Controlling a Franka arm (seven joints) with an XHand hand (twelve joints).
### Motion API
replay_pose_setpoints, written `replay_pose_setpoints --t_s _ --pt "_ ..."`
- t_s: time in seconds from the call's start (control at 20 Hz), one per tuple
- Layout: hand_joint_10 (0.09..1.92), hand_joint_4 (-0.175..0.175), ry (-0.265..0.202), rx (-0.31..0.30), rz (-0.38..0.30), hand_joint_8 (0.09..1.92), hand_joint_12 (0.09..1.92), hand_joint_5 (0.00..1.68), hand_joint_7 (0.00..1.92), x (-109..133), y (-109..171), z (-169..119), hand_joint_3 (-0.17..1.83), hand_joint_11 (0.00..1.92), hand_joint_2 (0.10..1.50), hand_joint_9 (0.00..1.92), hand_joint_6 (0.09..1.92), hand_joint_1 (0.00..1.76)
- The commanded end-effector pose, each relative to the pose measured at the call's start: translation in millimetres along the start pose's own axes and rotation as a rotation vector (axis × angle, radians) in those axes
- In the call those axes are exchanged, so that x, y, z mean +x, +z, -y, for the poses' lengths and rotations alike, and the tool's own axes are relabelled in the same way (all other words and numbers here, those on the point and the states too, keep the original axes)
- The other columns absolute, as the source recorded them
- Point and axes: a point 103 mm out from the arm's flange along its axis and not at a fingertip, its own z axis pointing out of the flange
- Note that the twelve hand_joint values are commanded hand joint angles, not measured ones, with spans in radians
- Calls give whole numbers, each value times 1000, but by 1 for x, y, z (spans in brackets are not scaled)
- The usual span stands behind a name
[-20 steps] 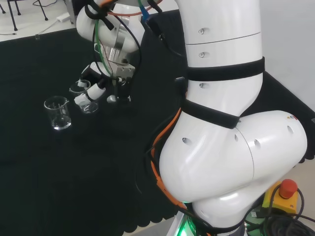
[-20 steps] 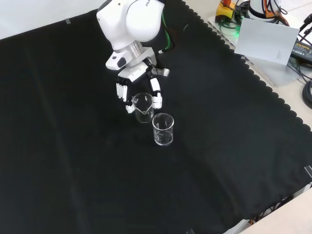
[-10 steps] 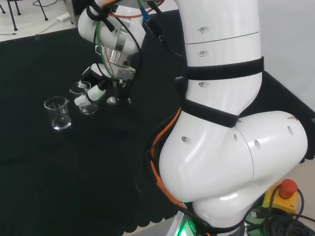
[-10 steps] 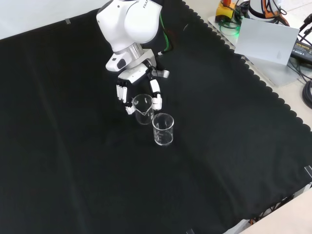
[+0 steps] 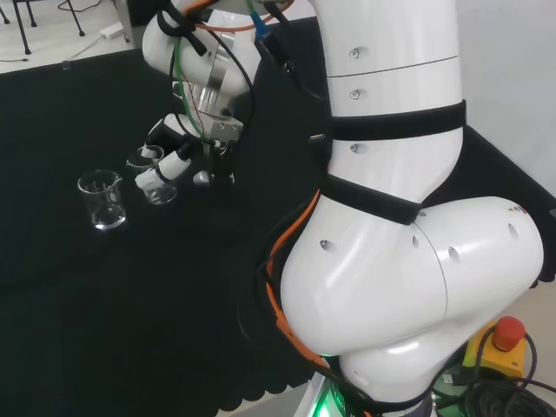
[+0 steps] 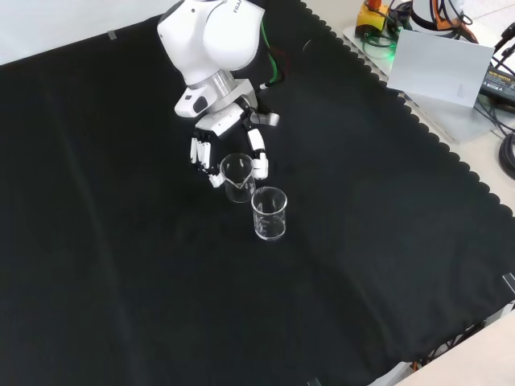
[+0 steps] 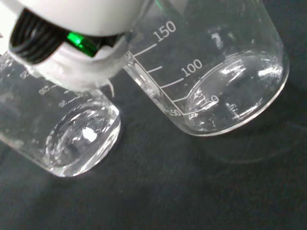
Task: Place the beaker back on the table.
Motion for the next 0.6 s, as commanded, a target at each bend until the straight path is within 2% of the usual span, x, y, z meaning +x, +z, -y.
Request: replay_pose_setpoints --t_s 0.05,0.1,0.2,0.3,0.45,0.6 --pt "758 88 3 16 7 809 1208 988 1124 -4 -2 5 506 709 859 1042 1085 1063" --pt "729 97 3 17 12 787 1233 977 1094 -3 0 5 468 655 882 1025 1089 1056" --pt "683 34 5 21 10 726 1273 832 1033 -1 2 5 642 541 726 980 1070 1058" --pt "663 -4 8 18 7 682 1299 743 988 0 3 7 788 454 614 940 1050 1055" --pt "652 -22 12 19 -2 657 1316 686 935 -5 -1 10 849 368 561 884 1027 1041" --pt "649 -31 17 22 19 651 1335 639 871 -4 -3 12 856 290 539 828 1003 1027"
